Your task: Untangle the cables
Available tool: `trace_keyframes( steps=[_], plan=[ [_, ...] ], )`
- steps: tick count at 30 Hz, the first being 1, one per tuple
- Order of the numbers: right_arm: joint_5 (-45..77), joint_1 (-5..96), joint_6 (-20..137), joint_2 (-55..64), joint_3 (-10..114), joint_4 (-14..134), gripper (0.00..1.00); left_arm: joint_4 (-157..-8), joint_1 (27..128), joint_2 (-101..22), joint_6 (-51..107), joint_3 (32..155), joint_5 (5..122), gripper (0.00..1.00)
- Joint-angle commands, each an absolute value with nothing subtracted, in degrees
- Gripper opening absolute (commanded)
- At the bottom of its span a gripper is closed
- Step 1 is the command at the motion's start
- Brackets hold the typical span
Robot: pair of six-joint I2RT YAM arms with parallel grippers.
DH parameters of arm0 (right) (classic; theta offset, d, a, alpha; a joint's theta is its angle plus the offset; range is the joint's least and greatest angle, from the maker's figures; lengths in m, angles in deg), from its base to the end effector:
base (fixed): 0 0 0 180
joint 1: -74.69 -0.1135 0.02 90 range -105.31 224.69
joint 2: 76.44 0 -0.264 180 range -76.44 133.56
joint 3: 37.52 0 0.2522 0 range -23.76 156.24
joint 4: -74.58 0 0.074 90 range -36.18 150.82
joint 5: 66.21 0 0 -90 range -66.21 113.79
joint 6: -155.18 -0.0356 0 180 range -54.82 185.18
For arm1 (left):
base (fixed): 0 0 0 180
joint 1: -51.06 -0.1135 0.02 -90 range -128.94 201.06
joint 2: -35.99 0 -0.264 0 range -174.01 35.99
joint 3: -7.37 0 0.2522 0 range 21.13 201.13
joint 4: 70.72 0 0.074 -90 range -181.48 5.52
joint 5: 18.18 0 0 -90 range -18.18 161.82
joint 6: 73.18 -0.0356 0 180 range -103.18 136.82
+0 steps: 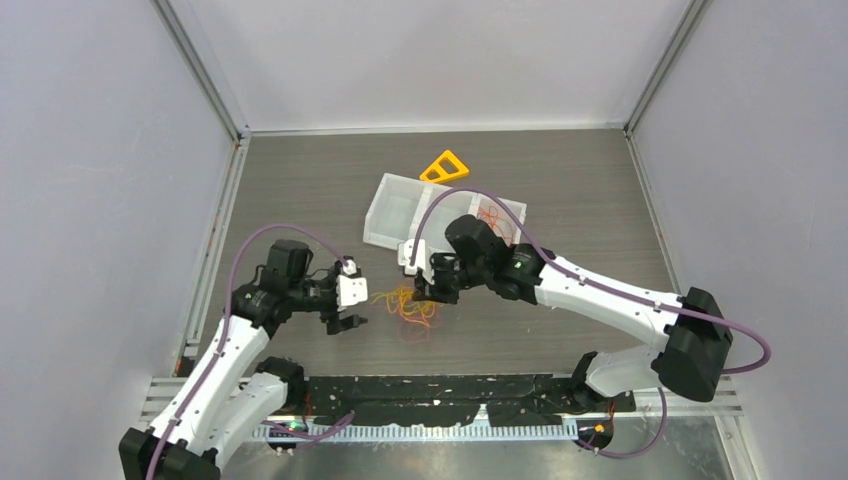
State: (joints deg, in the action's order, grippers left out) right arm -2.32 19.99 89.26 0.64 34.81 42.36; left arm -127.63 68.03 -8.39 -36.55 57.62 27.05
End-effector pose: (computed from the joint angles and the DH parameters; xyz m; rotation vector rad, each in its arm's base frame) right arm 0.1588 0.2514 0.2862 -1.6222 1.5672 0.7963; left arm 0.1310 -0.0662 0.2467 1.5293 1.6138 -0.6177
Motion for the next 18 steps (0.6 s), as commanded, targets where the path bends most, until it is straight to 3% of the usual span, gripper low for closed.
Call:
trace_keyframes(
  steps=[1, 5, 9, 11, 18],
  plan=[
    [-5.04, 19.8, 96.29, -1.82, 36.28, 40.47, 0.05, -118.69, 71.08, -8.35, -34.69, 57.92, 25.85, 0.82],
    [-5.48, 19.8, 96.64, -2.88, 38.17, 38.87, 0.05, -118.25, 74.39, -9.42, -35.42, 57.74, 26.9, 0.8],
    [-5.26, 19.76, 96.57, -4.09, 38.72, 38.6, 0.05, -117.52, 77.4, -11.61, -34.09, 57.16, 30.66, 0.61],
    [-5.0, 19.76, 96.51, -5.2, 38.48, 38.48, 0.05, -117.85, 77.51, -12.76, -33.36, 57.27, 32.7, 0.57],
    [-3.78, 19.76, 95.97, -9.13, 37.46, 38.24, 0.05, -118.39, 77.51, -10.04, -34.56, 53.66, 31.49, 0.68]
  ],
)
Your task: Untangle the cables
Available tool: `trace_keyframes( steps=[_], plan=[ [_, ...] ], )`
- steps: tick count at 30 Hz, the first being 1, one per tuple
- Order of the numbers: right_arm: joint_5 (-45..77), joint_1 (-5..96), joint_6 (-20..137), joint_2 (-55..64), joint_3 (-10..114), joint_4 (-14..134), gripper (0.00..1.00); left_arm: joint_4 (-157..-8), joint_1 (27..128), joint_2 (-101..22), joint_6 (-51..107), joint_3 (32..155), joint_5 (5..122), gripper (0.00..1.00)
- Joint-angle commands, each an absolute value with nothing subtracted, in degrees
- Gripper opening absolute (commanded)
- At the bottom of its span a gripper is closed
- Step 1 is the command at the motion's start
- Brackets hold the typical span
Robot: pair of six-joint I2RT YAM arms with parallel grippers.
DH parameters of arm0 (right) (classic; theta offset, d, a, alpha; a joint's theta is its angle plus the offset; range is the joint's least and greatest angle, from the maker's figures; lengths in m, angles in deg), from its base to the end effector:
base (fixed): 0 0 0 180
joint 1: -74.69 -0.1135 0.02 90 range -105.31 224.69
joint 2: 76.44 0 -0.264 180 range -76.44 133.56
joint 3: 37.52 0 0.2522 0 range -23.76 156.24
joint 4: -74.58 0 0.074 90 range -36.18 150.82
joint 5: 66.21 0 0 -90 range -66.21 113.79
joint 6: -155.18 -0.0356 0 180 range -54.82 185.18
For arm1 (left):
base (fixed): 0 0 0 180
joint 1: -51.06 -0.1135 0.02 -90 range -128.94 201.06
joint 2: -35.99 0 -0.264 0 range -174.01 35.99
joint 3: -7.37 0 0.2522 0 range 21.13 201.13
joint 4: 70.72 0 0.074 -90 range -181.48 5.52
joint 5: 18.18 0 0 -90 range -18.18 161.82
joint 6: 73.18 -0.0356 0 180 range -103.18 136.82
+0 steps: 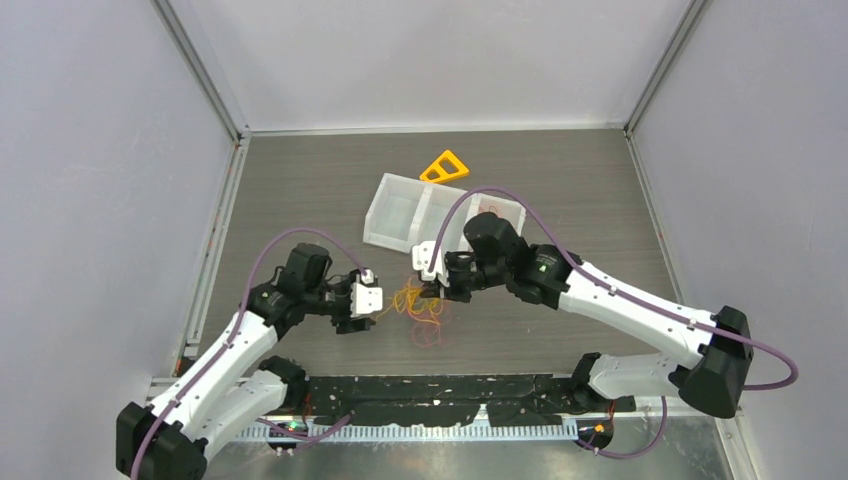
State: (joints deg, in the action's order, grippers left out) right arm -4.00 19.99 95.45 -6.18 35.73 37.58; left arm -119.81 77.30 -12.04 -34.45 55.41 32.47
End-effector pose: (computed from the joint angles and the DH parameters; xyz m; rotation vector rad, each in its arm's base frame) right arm 0.1426 0.2301 0.3161 -1.6744 1.4062 0.7680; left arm 0.1355 -0.0919 0.2331 1.6371 1.5615 -0.6015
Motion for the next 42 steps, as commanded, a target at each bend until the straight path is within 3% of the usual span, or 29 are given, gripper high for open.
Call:
trace_keyframes(
  steps=[1, 5, 7, 14, 19, 20, 22, 26, 31, 35, 37, 42],
  plan=[
    [-3.54, 19.82, 95.82, -9.43, 37.49, 38.24, 0.05, -118.16, 77.51, -9.66, -34.37, 53.23, 31.82, 0.68],
    [-3.33, 20.22, 94.94, -11.98, 37.45, 38.05, 0.05, -117.25, 77.44, -8.84, -33.42, 51.94, 34.39, 0.63],
    [-3.29, 20.36, 94.81, -12.98, 37.48, 37.57, 0.05, -115.06, 77.43, -7.84, -31.89, 51.18, 34.54, 0.54],
    [-3.77, 24.1, 94.24, -15.19, 35.09, 35.17, 0.06, -110.41, 76.91, -2.42, -18.01, 53.17, 33.83, 0.01],
    [-5.21, 27.7, 93.45, -16.08, 33.02, 34.81, 0.05, -111.47, 76.28, 1.85, -12.83, 53.93, 31.23, 0.02],
    [-5.67, 27.77, 93.17, -16.18, 32.98, 34.81, 0.06, -111.87, 76.28, 2.03, -12.3, 53.98, 31.0, 0.14],
    [-6.07, 27.87, 92.43, -16.19, 32.98, 35.43, 0.06, -112.55, 76.27, 1.32, -11.62, 54.15, 30.0, 0.51],
    [-6.66, 27.89, 91.41, -15.77, 33.8, 36.51, 0.05, -109.19, 76.43, -0.22, -9.12, 53.88, 28.1, 0.81],
    [-8.07, 27.9, 90.41, -15.29, 34.96, 36.62, 0.05, -102.03, 77.75, -4.41, -3.5, 54.9, 31.02, 0.82],
    [-9.1, 27.83, 89.47, -14.92, 35.53, 36.89, 0.06, -95.57, 79.25, -8.88, -0.02, 55.26, 33.12, 0.77],
    [-9.06, 27.83, 89.23, -15.19, 35.33, 37.02, 0.06, -95.12, 80.0, -11.7, 1.17, 56.54, 32.34, 0.65],
    [-7.8, 28.24, 89.61, -16.82, 33.52, 36.83, 0.05, -99.28, 79.63, -11.34, -0.76, 56.8, 38.35, 0.21]
  ],
)
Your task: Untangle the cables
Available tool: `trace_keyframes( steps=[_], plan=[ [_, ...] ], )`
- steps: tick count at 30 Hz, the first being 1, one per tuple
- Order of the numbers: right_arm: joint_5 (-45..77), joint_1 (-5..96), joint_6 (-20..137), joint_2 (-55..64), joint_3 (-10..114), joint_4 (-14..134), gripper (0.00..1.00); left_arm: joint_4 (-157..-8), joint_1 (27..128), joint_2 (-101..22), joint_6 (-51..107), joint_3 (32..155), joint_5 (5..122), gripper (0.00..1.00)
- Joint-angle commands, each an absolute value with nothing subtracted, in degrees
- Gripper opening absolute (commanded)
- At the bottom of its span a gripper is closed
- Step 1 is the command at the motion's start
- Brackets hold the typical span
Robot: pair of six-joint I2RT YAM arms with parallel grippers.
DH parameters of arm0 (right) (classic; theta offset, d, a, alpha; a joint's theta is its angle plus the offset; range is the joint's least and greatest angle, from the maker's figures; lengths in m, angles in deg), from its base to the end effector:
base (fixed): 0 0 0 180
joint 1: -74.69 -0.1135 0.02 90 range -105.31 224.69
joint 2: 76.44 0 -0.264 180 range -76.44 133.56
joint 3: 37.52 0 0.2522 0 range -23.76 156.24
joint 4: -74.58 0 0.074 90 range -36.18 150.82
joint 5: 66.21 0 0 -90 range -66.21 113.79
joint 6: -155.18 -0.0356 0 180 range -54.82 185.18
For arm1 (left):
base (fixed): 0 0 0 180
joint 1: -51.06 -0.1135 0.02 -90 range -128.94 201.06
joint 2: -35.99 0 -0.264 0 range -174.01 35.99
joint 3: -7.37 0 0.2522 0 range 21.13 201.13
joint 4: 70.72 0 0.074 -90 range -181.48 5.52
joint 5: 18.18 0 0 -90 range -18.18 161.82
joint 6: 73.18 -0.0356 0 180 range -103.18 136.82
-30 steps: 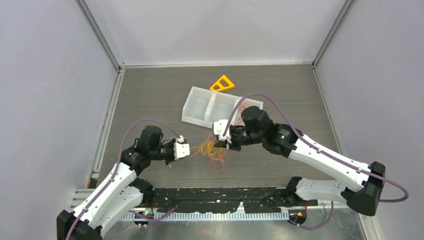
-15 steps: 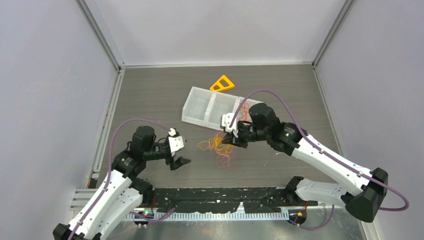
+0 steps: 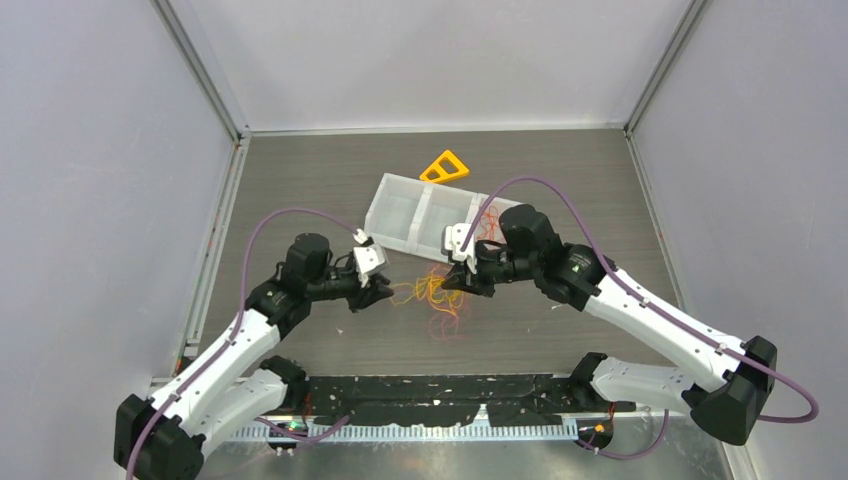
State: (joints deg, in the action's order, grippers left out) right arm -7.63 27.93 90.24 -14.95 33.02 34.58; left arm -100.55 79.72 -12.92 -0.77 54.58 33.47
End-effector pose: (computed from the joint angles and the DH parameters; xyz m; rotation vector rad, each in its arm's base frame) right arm 0.1458 0.1821 0.3315 -1.5012 1.5032 0.8032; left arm 0.1521 -0.1083 0.2517 1.1749 1.7328 -0.8222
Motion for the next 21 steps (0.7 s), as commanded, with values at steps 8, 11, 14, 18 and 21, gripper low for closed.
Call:
trace_keyframes(
  steps=[8, 11, 14, 18, 21],
  plan=[
    [-6.76, 35.27, 88.53, -18.52, 26.35, 35.39, 0.07, -107.62, 63.56, -1.39, 6.63, 59.66, 25.43, 0.0],
    [-8.09, 39.11, 87.5, -17.44, 24.26, 34.28, 0.12, -109.4, 59.56, 0.77, 10.98, 62.87, 24.42, 0.0],
    [-7.98, 39.71, 86.61, -16.59, 21.43, 34.1, 0.18, -108.13, 58.38, 1.35, 15.95, 66.49, 26.2, 0.0],
    [-6.65, 39.86, 86.44, -14.29, 18.96, 33.84, 0.26, -105.3, 58.27, -0.47, 22.83, 73.29, 28.84, 0.0],
    [-5.51, 40.12, 87.0, -12.07, 18.85, 32.88, 0.29, -103.37, 58.27, -2.44, 25.9, 78.48, 29.88, 0.0]
  ],
)
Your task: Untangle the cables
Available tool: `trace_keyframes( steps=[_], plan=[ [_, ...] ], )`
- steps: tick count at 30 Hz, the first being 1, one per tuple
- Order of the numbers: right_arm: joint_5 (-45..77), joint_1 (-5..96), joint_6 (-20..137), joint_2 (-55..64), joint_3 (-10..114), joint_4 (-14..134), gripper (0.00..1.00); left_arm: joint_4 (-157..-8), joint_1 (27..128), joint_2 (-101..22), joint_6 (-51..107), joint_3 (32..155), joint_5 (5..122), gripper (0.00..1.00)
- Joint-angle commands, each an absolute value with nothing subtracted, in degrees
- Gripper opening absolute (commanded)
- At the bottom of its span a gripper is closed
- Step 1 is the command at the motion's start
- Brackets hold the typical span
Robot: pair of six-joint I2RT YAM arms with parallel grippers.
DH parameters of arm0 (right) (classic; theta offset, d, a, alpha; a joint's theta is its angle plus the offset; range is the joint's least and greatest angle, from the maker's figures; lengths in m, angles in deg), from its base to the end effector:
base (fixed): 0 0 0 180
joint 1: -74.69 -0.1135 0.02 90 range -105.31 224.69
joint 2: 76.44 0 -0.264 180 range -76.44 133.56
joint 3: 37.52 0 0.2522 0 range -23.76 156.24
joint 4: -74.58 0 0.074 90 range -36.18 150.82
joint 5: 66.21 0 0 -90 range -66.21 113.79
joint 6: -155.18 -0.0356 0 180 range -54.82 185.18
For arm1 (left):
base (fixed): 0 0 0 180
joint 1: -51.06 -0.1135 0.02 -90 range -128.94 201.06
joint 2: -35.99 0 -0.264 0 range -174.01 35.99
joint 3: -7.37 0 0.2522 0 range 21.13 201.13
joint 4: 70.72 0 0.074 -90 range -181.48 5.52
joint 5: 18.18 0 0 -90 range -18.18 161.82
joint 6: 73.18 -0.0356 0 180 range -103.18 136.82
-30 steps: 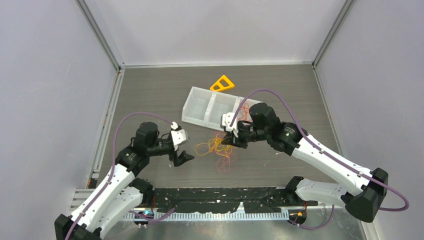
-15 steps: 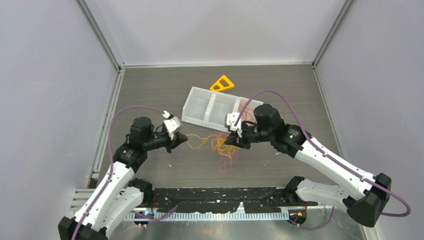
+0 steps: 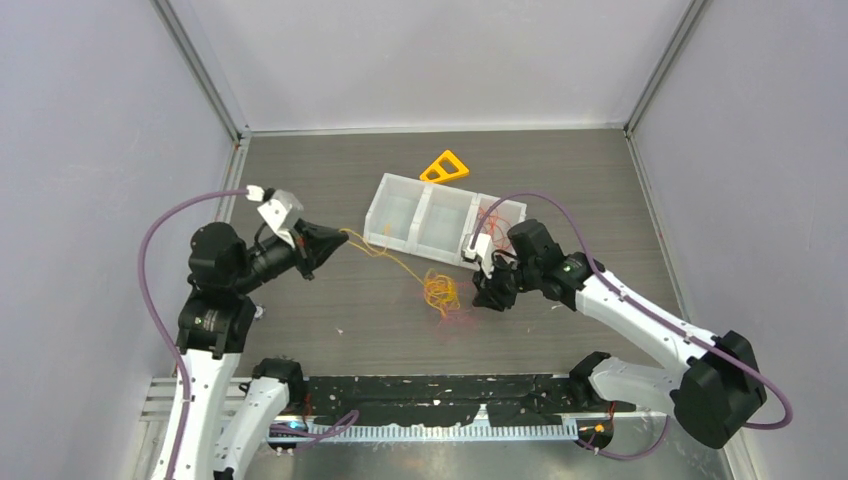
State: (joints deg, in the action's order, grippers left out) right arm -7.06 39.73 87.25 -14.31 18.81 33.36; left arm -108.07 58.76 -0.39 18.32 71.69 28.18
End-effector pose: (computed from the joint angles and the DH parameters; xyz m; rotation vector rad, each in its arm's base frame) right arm 0.1688 0.1403 0.2449 -1.3484 1.9463 0.7494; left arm 0.1242 -0.0416 0.3719 0.6517 1.6252 -0.7745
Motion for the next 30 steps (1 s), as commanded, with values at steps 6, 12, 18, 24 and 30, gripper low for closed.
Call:
trace_keyframes(
  steps=[6, 12, 18, 24, 30],
  plan=[
    [-4.23, 41.29, 88.33, -3.59, 22.78, 29.35, 0.17, -99.35, 58.27, -5.76, 32.88, 87.47, 29.2, 0.0],
    [-5.6, 43.15, 90.66, -4.9, 24.61, 28.96, 0.11, -102.08, 58.27, -5.26, 30.93, 89.18, 27.63, 0.0],
    [-12.44, 43.15, 84.44, -15.14, 27.36, 37.86, 0.8, -102.32, 58.35, -4.6, 33.95, 88.66, 25.12, 0.0],
    [-14.07, 36.01, 77.19, -17.43, 31.15, 48.87, 0.99, -102.32, 58.39, -3.72, 35.31, 87.07, 25.04, 0.0],
    [-6.89, 24.76, 75.63, -9.48, 33.88, 64.05, 1.0, -102.56, 58.44, -3.42, 35.98, 87.05, 25.71, 0.0]
  ],
)
